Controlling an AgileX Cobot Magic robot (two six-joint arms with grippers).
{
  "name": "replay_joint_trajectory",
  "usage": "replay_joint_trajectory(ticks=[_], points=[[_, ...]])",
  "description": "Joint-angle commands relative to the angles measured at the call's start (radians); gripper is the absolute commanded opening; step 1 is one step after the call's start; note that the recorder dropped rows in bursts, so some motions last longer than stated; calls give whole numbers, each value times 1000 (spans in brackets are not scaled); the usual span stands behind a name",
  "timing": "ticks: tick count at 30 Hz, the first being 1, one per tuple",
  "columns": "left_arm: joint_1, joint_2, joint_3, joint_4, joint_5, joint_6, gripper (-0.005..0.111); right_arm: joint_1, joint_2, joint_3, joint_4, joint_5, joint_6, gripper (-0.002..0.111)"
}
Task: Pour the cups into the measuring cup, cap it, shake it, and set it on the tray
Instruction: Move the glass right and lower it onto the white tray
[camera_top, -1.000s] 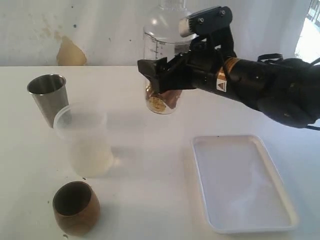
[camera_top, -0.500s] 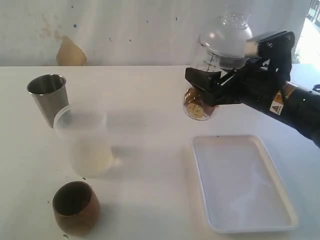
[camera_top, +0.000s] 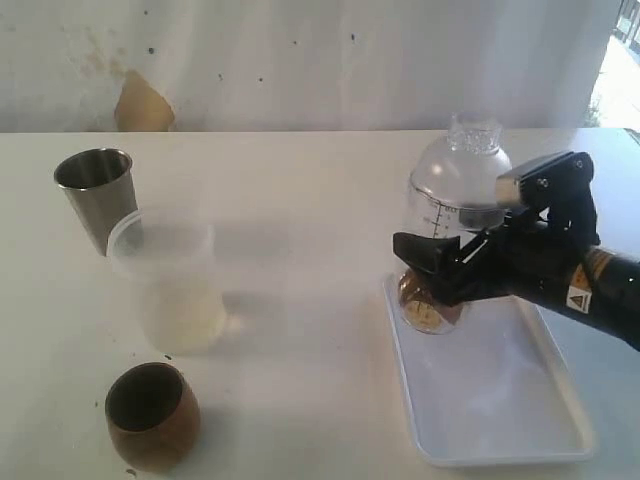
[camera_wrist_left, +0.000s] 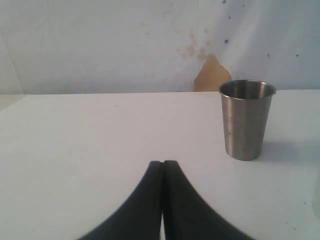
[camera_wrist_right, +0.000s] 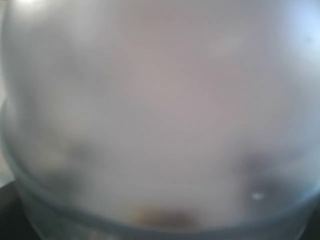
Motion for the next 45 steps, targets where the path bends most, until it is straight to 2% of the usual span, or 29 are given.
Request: replay_joint_trajectory(ticks=[1, 18, 29, 31, 34, 41, 43, 45], points=[[-4, -4, 5, -2, -8, 0, 0, -7, -12, 11, 4, 38, -13, 0], [-4, -4, 5, -2, -8, 0, 0, -7, -12, 11, 12, 47, -83, 0], [-4, -4, 5, -2, -8, 0, 0, -7, -12, 11, 105, 67, -170, 2], [-4, -4, 5, -2, -8, 0, 0, -7, -12, 11, 121, 80, -188, 7], [-4, -4, 5, -2, -8, 0, 0, -7, -12, 11, 146, 95, -204, 21], [-4, -4, 5, -2, -8, 0, 0, -7, -12, 11, 144, 58, -204, 76], [-4, -4, 5, -2, -8, 0, 0, -7, -12, 11, 144, 45, -204, 82], [-4, -4, 5, -2, -8, 0, 0, -7, -12, 11, 144, 45, -204, 83]])
